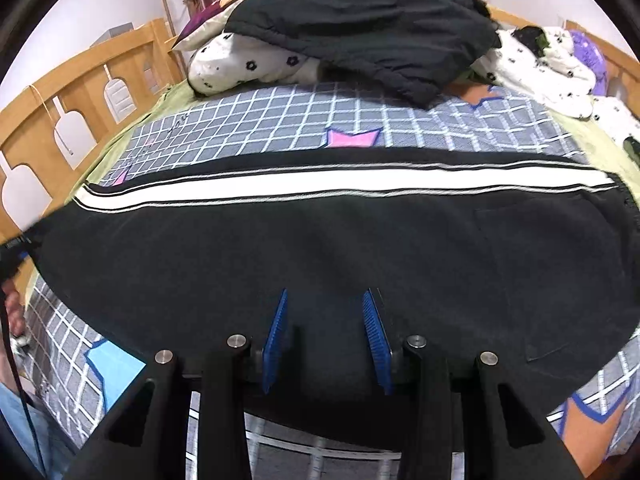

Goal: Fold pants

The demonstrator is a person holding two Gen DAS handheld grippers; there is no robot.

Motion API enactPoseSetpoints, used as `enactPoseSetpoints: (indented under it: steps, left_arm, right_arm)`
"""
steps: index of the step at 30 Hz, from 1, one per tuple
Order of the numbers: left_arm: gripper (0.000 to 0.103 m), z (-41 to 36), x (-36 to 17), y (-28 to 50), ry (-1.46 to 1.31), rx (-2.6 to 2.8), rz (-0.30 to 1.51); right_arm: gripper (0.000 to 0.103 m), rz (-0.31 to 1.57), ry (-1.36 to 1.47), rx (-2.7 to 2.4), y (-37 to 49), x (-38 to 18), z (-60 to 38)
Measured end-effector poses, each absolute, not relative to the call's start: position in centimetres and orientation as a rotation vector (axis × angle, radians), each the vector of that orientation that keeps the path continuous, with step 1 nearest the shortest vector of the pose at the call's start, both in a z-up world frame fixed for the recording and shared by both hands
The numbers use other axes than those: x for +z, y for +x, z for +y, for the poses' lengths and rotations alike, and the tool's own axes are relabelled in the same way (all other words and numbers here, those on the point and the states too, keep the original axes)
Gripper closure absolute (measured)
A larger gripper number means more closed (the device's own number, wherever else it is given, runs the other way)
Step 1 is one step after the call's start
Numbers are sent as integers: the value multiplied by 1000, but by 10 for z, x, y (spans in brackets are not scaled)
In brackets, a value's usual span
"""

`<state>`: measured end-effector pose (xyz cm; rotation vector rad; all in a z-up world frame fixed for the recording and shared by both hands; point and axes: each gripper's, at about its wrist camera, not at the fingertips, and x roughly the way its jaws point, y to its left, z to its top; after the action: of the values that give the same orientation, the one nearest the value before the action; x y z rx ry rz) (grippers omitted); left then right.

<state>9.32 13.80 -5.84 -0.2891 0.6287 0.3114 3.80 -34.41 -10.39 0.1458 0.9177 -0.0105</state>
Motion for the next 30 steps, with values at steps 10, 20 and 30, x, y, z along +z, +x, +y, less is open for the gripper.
enactPoseSetpoints:
  steps: [10,20,30]
  left_arm:
    - [87,-132,25,67,334,-51,412]
    - [87,-321,-99,52,266,-449,792]
    - [76,-295,-115,11,285,-602,817]
  right_arm:
    - [64,771,196,-184,-18,-69,-439]
    - [64,579,464,-380,-103,-38,-569]
    - [62,631,399,-295,-76,-51,-546]
